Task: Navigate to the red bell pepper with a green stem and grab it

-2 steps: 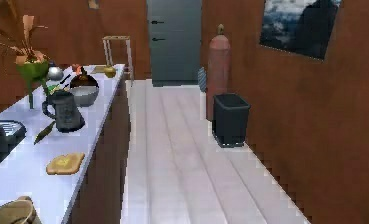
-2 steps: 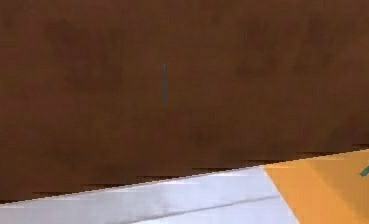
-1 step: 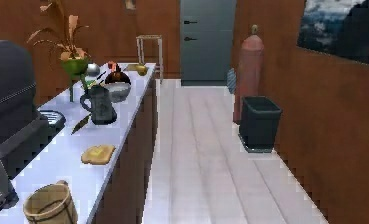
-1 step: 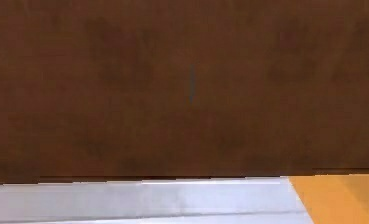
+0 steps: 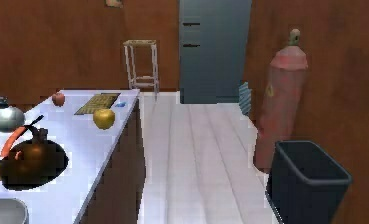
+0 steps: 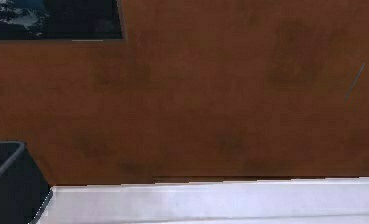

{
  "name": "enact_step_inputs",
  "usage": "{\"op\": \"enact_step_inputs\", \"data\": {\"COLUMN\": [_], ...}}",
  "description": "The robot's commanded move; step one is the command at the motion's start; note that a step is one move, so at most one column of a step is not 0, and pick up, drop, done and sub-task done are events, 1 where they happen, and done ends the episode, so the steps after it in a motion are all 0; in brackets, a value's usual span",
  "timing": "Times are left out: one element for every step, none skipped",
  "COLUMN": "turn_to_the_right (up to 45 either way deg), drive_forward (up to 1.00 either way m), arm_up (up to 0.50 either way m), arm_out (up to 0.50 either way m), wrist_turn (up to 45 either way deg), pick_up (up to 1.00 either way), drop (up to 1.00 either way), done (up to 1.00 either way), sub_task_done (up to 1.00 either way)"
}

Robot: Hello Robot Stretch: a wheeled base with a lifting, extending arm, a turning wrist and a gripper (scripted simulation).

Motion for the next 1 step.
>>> {"op": "enact_step_inputs", "data": {"turn_to_the_right": [-3.0], "drive_forward": [0.0], "arm_up": [0.0], "arm_out": [0.0], "wrist_turn": [0.0], "pick_up": [0.0], "drop": [0.0], "done": [0.0], "sub_task_done": [0.0]}}
